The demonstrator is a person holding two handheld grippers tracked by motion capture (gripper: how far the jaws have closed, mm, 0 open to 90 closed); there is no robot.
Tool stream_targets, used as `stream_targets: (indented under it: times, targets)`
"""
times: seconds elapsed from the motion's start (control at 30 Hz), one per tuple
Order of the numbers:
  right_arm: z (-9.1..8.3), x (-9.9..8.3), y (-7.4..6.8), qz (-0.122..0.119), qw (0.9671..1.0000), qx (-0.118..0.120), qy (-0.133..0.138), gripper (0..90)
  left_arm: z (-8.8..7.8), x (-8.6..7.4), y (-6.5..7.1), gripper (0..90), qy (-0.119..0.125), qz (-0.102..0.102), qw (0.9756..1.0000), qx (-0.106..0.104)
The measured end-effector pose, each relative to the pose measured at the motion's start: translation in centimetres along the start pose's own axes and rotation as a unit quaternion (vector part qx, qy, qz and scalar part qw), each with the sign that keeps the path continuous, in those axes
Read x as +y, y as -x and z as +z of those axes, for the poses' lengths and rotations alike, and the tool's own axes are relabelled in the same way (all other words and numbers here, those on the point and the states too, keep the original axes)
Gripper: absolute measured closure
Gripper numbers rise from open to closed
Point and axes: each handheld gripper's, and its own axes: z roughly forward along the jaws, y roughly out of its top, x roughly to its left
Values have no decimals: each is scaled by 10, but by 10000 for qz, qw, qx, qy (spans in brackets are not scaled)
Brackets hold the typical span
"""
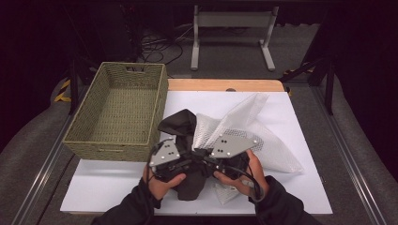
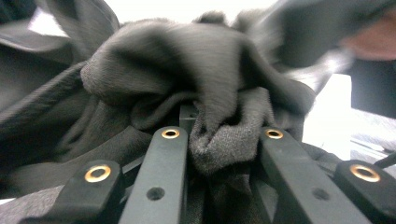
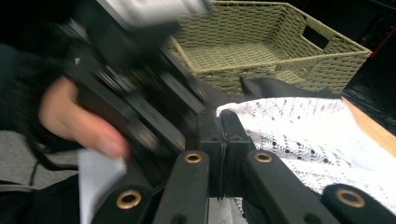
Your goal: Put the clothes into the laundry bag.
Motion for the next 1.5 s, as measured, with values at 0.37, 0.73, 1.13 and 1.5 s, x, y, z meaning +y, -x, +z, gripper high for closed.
stream_targets:
  times: [0.37, 0.73, 1.13, 1.5]
  targets:
    - [-41, -68, -2, 350, 9956, -789, -370, 893, 78, -10, -20, 785, 320, -611, 9968, 411]
    - [-52, -97, 20, 790, 9896, -1181, -202, 892, 23, -8, -16, 248, -531, 310, 9979, -197]
    - [-57, -93, 24, 829, 9890, -1222, -90, 889, 37, -43, -29, 93, -1930, 416, 9803, -41]
    - [-49, -93, 31, 854, 9896, -1143, -158, 889, 28, -33, -38, 831, -1060, 166, 9939, -244]
